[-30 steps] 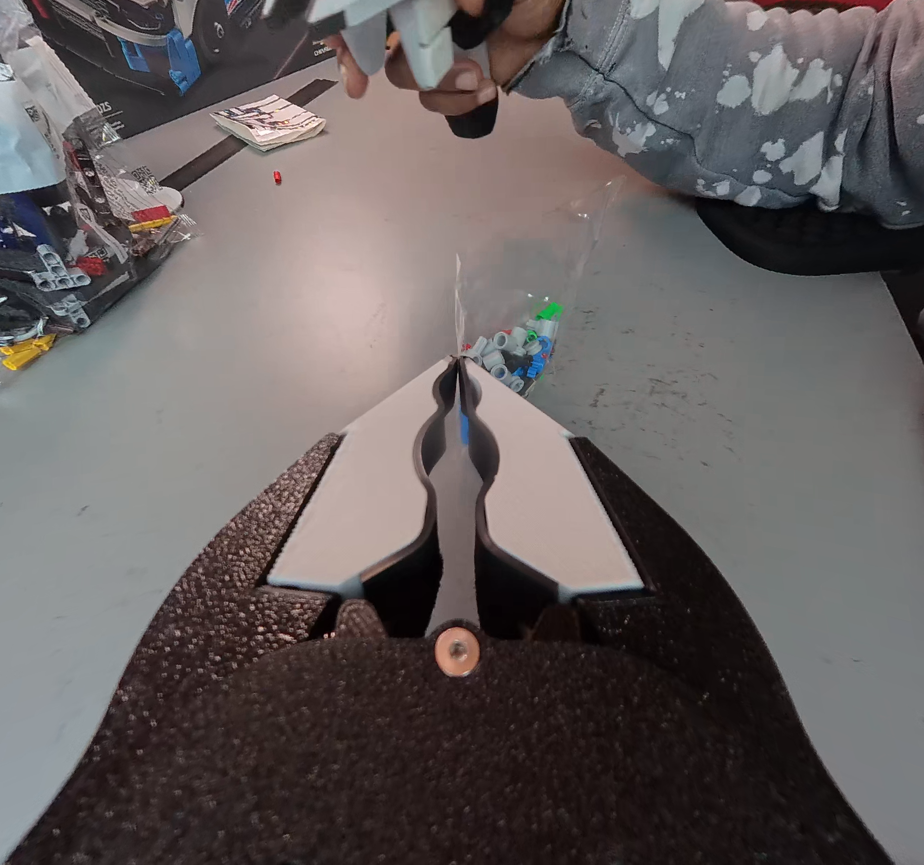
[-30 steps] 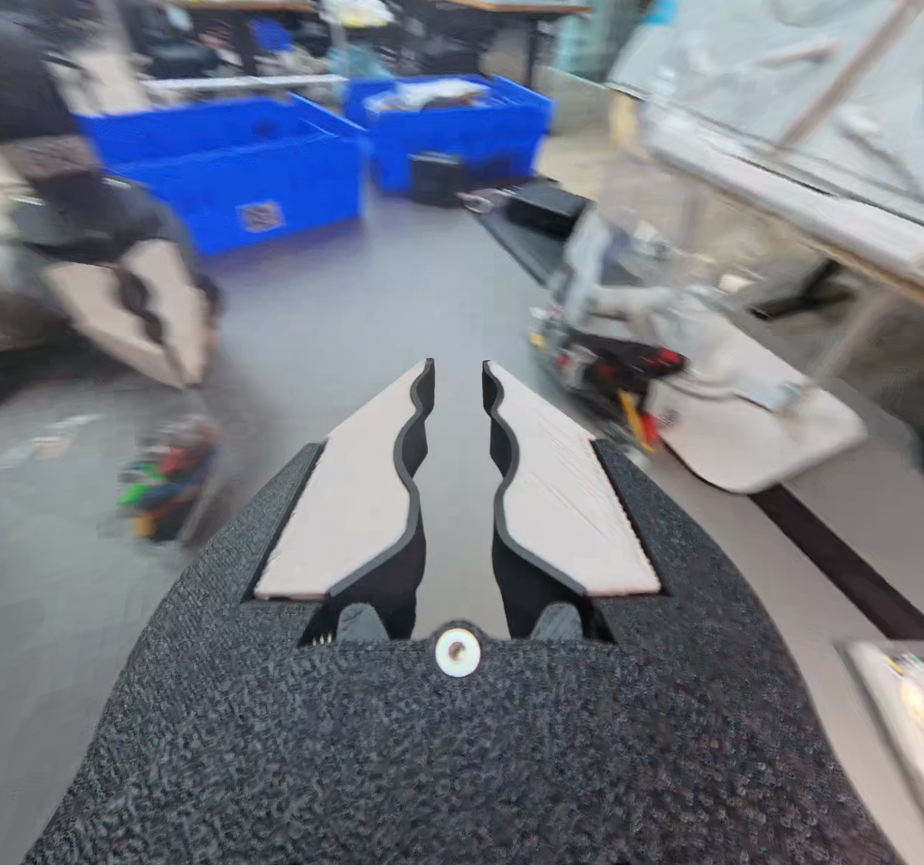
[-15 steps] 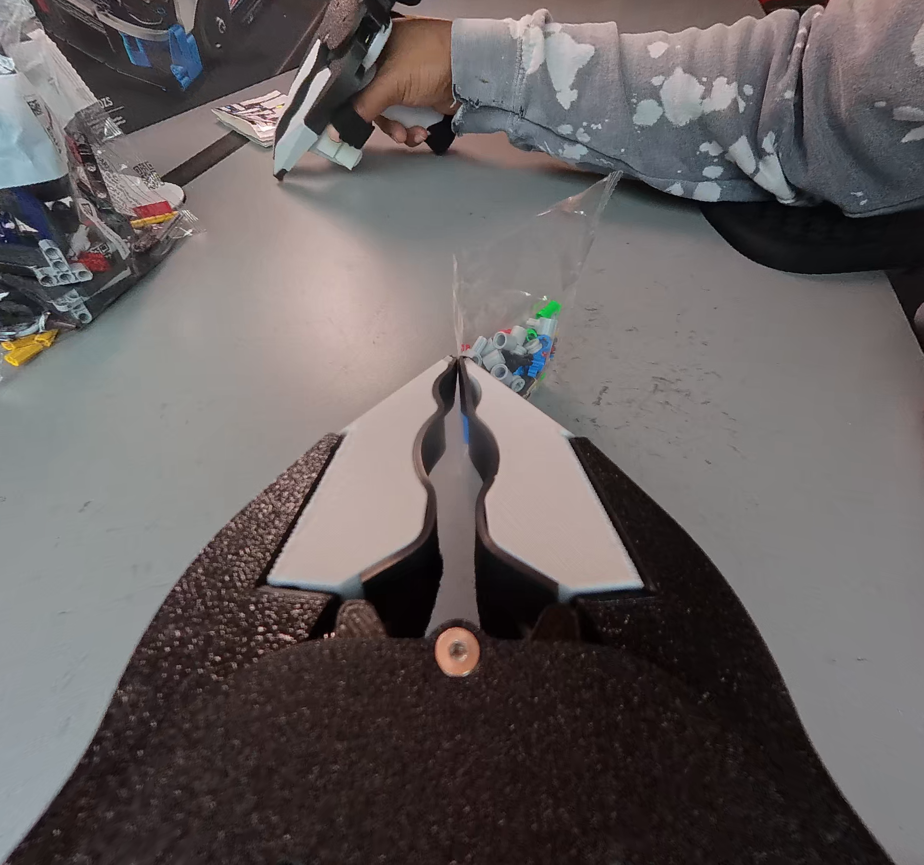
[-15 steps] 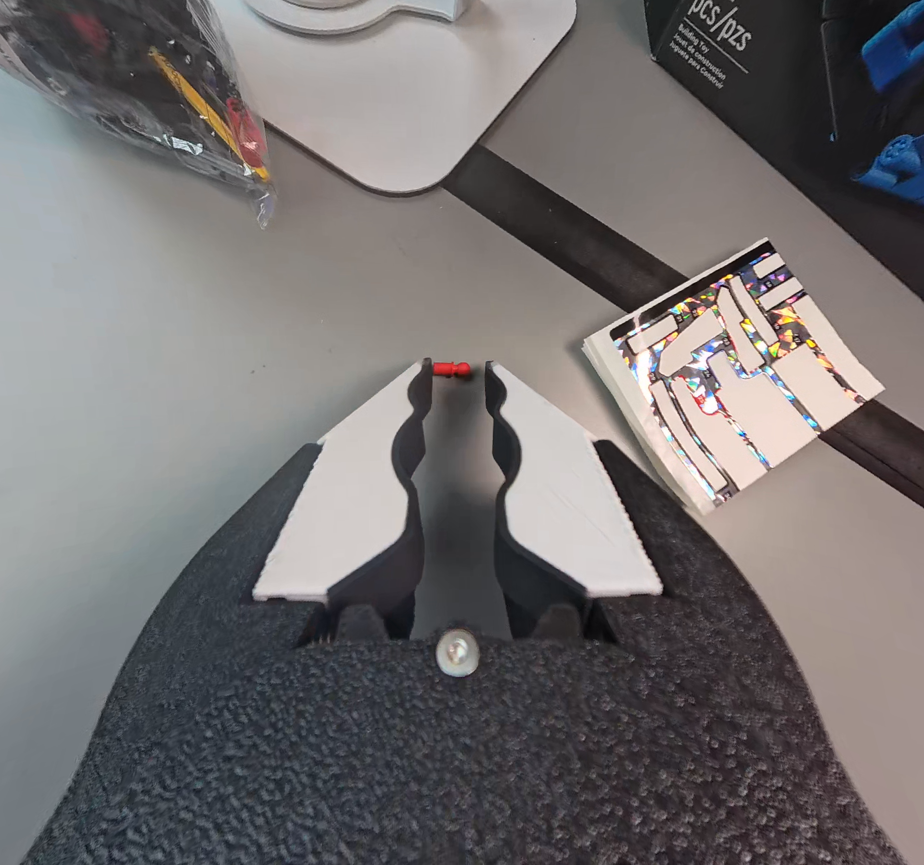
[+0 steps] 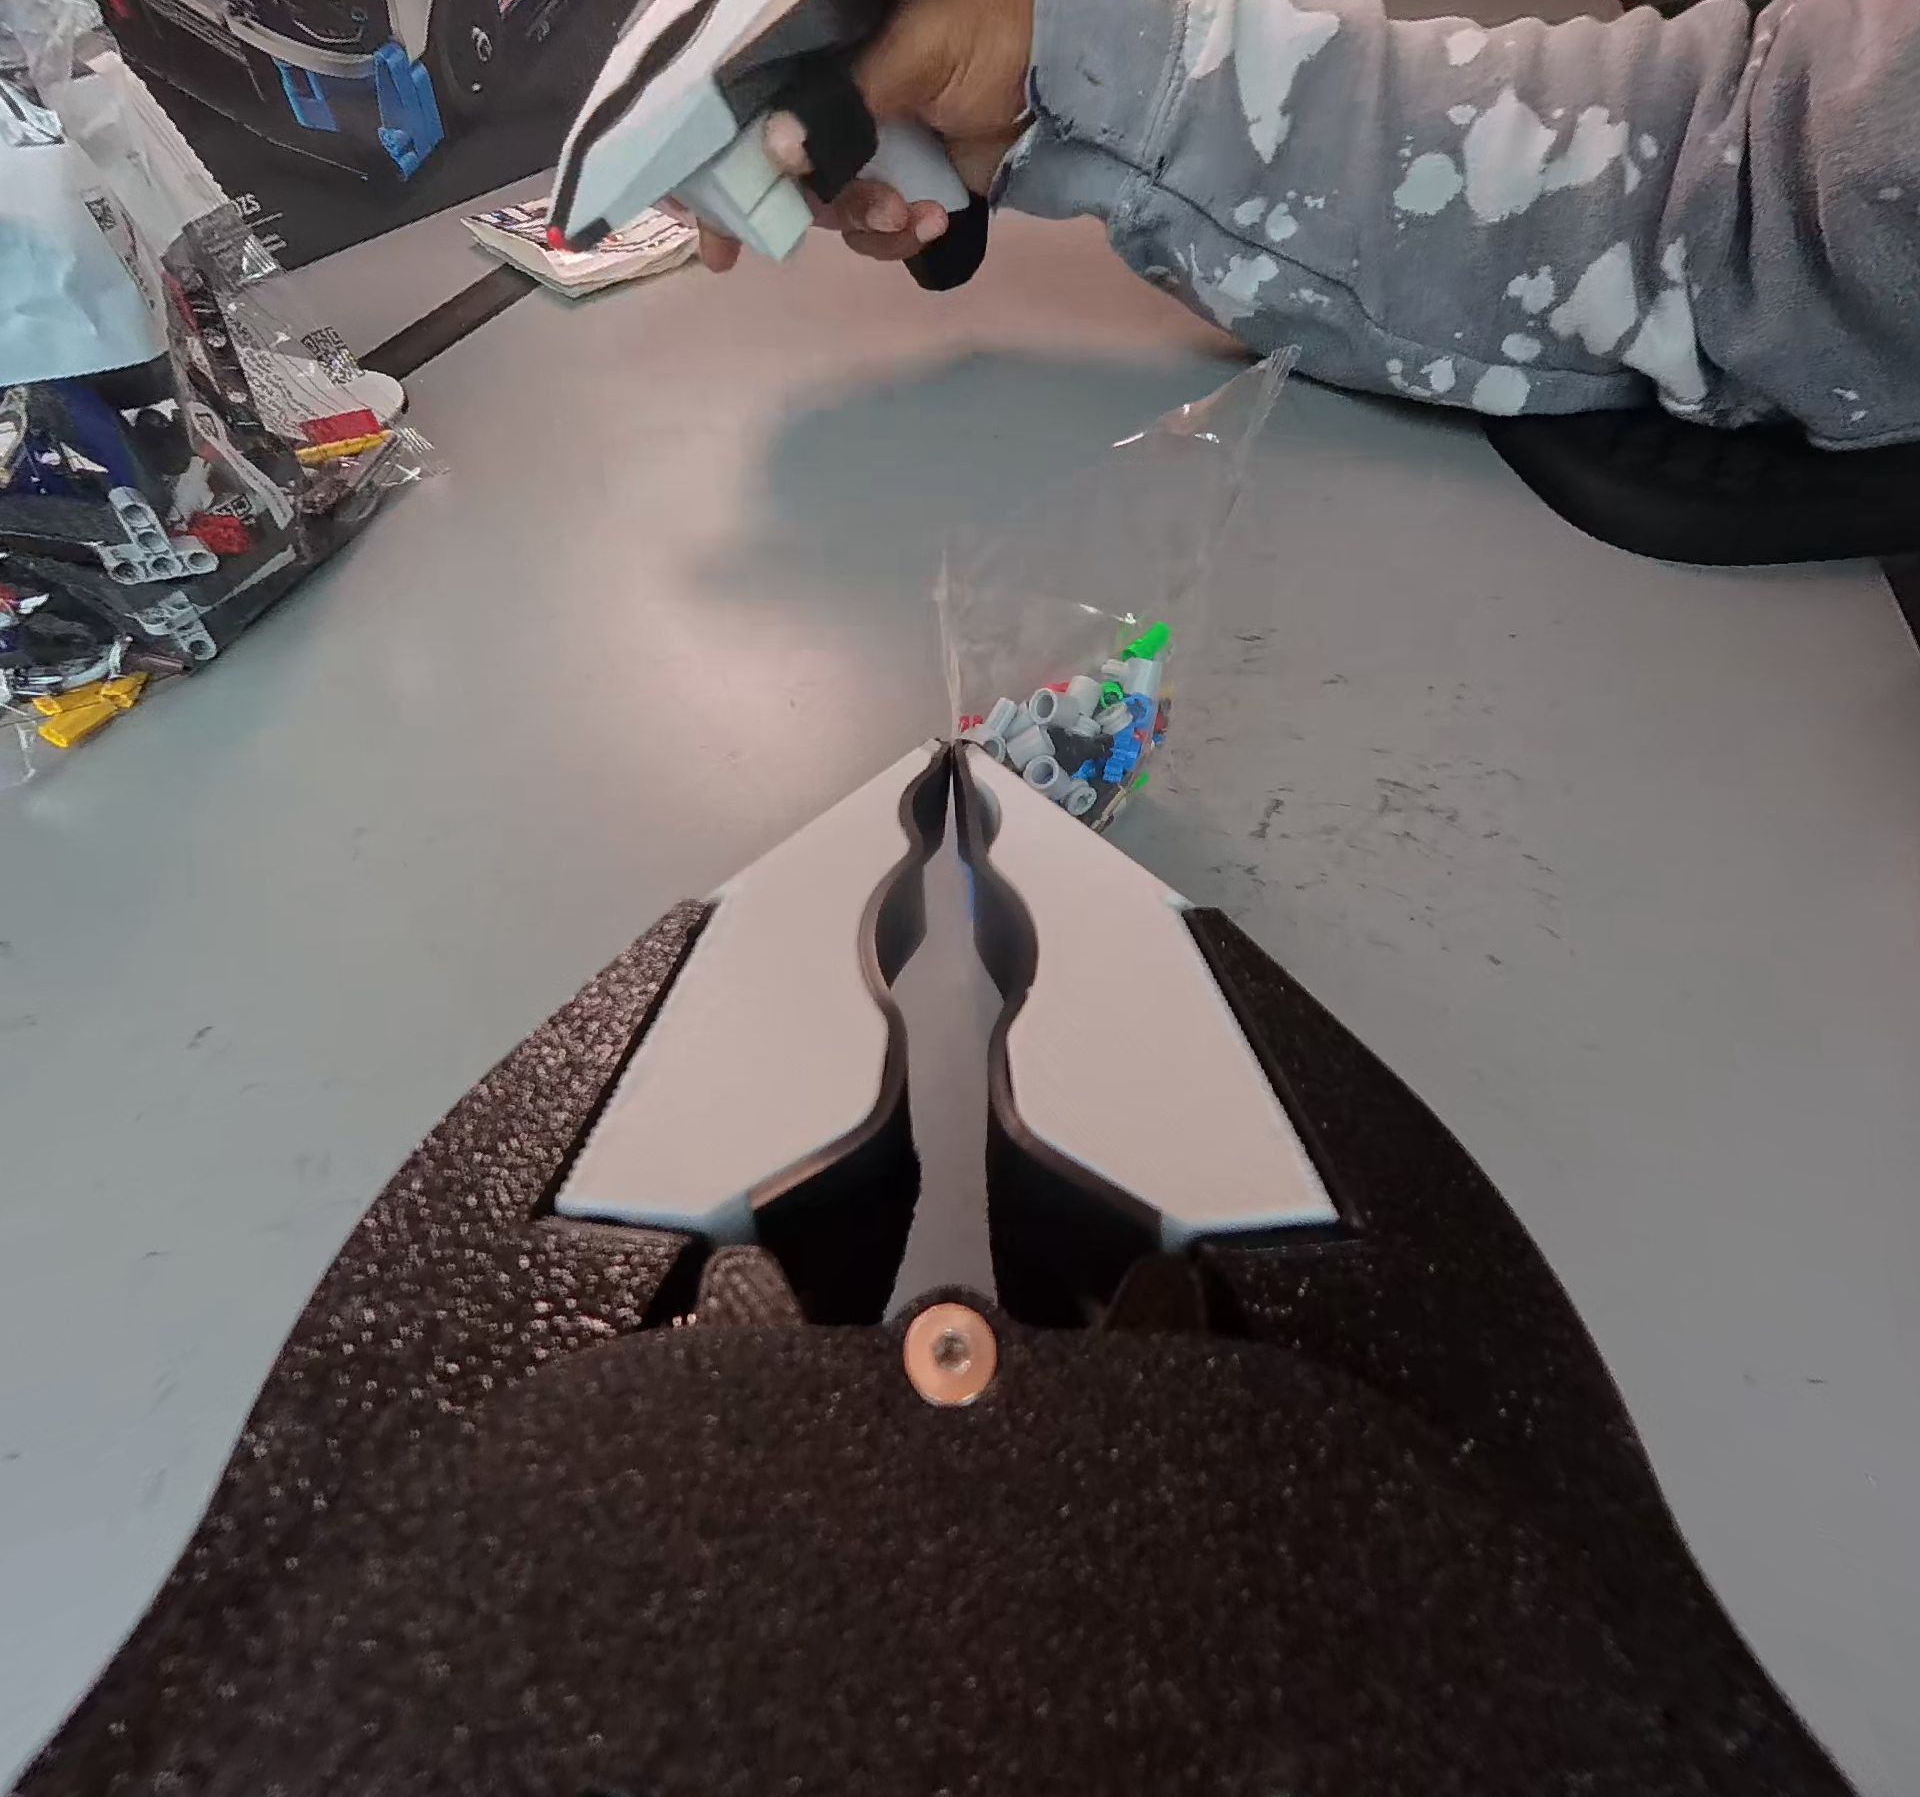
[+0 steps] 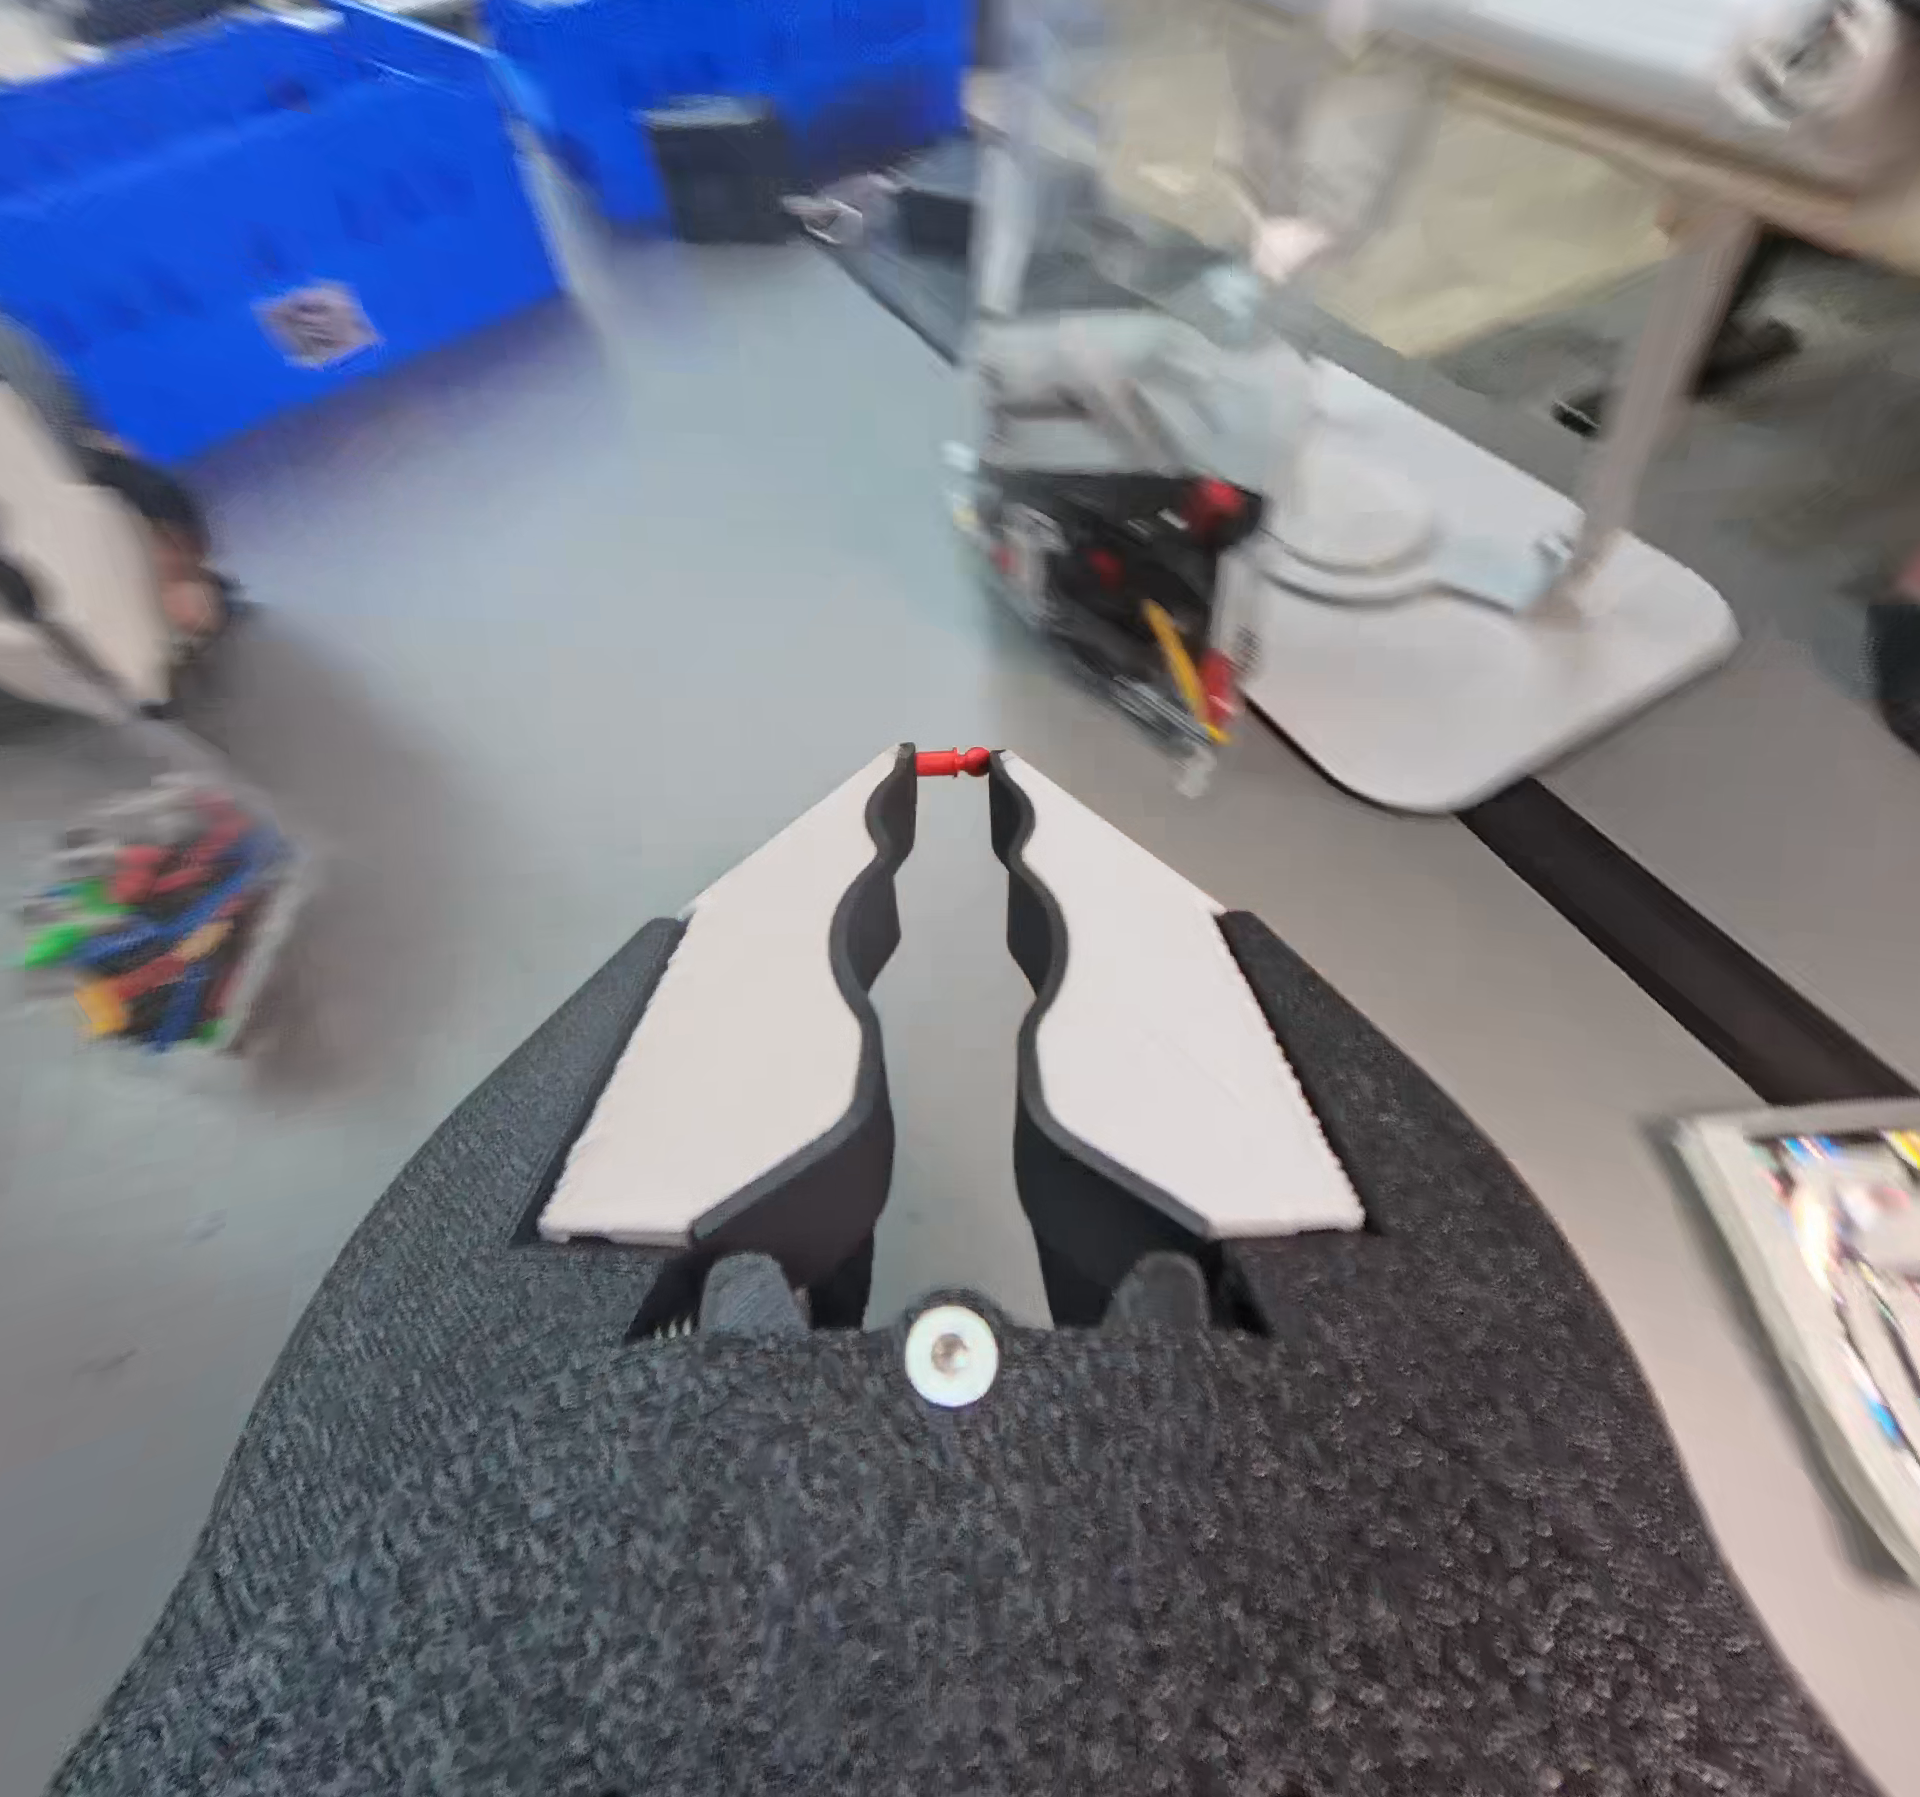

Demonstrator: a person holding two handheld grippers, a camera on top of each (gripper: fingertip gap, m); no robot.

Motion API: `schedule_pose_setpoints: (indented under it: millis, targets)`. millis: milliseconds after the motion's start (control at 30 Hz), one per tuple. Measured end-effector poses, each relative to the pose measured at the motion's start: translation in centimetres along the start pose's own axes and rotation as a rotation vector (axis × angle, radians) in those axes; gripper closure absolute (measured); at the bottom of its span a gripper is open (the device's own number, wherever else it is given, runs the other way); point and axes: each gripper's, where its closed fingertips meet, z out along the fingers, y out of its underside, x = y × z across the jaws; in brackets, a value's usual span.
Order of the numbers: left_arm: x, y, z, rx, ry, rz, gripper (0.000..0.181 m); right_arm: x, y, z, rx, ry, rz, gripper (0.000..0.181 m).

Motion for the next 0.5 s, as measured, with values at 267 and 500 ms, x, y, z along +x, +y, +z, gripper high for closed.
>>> schedule_pose_setpoints:
  millis: [267, 500]
  targets:
    - [-0.3, -0.3, -0.2, 0.017, -0.023, -0.003, 0.181, -20.3, -3.3, 1.0, 0.0, -0.576, -0.313, 0.168]
    - [-0.4, -0.2, -0.2, 0.013, -0.035, 0.0, 0.181, -19.6, -4.5, 0.1, 0.031, -0.504, -0.252, 0.149]
